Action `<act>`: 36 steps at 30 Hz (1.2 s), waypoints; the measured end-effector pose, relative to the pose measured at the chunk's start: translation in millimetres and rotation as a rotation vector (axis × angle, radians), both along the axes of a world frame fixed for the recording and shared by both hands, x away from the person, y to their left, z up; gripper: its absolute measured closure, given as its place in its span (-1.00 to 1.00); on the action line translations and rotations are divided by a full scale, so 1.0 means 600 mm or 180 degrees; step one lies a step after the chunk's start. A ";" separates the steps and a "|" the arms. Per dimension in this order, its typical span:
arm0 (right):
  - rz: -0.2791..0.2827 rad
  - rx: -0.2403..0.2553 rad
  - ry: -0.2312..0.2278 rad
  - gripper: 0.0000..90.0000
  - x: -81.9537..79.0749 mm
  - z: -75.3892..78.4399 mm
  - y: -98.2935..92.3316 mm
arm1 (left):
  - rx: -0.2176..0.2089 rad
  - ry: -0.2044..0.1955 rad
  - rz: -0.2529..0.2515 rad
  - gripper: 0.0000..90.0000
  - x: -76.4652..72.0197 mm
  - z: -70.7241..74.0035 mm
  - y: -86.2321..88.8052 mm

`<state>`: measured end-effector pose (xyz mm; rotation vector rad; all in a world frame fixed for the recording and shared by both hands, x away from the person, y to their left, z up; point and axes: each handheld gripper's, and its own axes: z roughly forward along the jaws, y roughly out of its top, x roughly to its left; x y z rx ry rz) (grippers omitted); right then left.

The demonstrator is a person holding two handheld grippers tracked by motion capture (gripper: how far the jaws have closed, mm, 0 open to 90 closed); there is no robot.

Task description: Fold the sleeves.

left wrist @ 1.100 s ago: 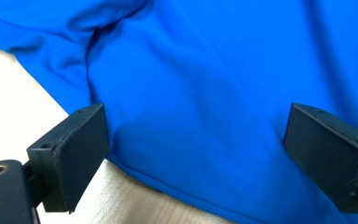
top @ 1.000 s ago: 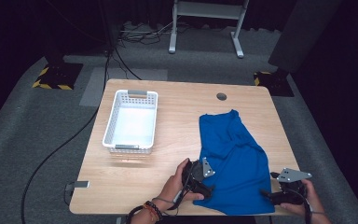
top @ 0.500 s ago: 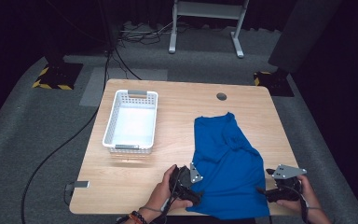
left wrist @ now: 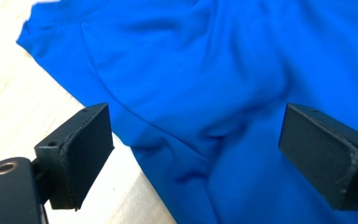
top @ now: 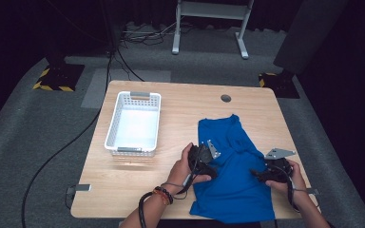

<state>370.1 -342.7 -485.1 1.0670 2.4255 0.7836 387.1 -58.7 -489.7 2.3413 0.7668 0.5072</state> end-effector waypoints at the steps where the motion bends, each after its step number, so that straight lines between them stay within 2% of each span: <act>1: -0.0007 -0.0019 -0.0003 -0.54 0.001 -0.003 0.002 | 0.0028 0.0030 0.0020 -0.78 0.004 -0.005 -0.002; 2: -0.0001 -0.0029 -0.0002 -0.55 0.003 -0.006 0.003 | 0.0069 0.0045 0.0016 -0.78 0.007 -0.009 -0.002; 4: 0.0003 0.0015 0.0017 -0.56 0.004 -0.009 0.002 | -0.0012 0.0096 0.0071 -0.81 0.010 -0.012 0.005; 12: 0.0054 -0.0002 -0.0019 -0.55 0.000 -0.009 0.007 | 0.0094 -0.0028 0.0108 -0.81 -0.004 -0.010 0.038; 18: 0.0072 -0.0017 -0.0029 -0.55 -0.007 -0.009 0.022 | 0.0109 0.0005 0.0154 -0.81 -0.008 -0.009 0.069; 21: 0.0073 0.0035 -0.0019 -0.55 -0.011 -0.011 0.030 | 0.0102 0.0009 0.0189 -0.81 -0.008 -0.009 0.082; 25: 0.0068 0.0032 -0.0008 -0.55 -0.013 -0.011 0.038 | 0.0080 0.0033 0.0231 -0.81 -0.011 -0.010 0.087; 32: 0.0174 -0.0050 -0.0002 -0.57 -0.018 -0.006 0.050 | -0.0154 0.0182 0.0123 -0.79 -0.034 -0.009 0.093; 34: 0.0186 -0.0004 -0.0054 -0.58 -0.018 -0.002 0.046 | -0.0130 0.0181 0.0044 -0.79 -0.046 -0.011 0.090; 36: 0.0235 -0.0029 -0.0079 -0.59 -0.015 0.005 0.044 | -0.0099 0.0157 0.0025 -0.79 -0.047 -0.009 0.085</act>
